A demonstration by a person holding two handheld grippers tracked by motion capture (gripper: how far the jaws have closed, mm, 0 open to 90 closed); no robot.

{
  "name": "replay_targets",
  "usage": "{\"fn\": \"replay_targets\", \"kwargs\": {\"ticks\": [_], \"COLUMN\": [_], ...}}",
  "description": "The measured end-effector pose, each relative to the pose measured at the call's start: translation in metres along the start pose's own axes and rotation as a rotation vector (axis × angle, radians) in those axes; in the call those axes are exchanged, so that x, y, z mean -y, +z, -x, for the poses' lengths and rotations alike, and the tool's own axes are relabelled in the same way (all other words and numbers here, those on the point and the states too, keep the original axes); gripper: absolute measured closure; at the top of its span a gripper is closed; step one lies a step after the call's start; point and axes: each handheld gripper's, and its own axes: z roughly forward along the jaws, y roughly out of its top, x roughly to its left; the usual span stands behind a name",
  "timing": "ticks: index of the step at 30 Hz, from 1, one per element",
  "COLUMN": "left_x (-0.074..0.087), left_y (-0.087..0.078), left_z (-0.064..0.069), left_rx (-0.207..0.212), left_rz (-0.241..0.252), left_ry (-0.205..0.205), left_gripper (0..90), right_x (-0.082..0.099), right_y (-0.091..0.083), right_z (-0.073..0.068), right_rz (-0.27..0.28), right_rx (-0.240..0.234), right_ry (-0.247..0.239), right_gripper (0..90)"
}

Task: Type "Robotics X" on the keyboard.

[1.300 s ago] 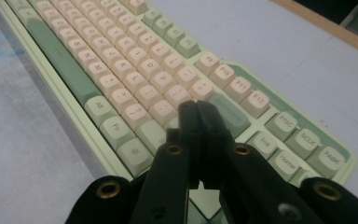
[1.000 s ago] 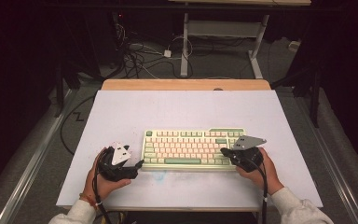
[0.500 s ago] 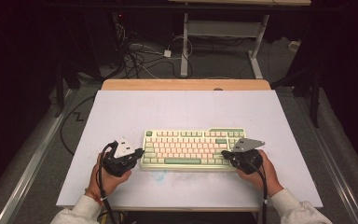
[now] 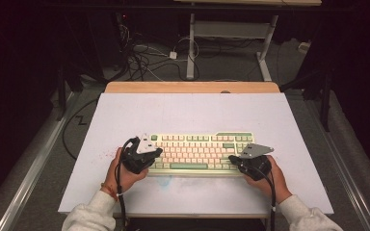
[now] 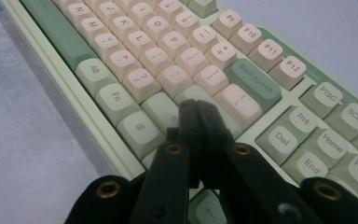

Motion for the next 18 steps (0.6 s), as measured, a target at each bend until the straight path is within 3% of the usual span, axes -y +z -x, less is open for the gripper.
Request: {"fn": "replay_targets", "kwargs": {"ticks": [18], "left_x": [-0.030], "left_y": [0.030], "left_z": [0.001], "left_rx": [0.016], "left_rz": [-0.059], "left_ry": [0.053], "left_gripper": [87.7], "right_x": [0.000], "right_y": [0.000], "right_z": [0.000], "right_rz": [-0.002], "right_rx": [0.002], "right_ry": [0.001], "right_gripper": [90.0]}}
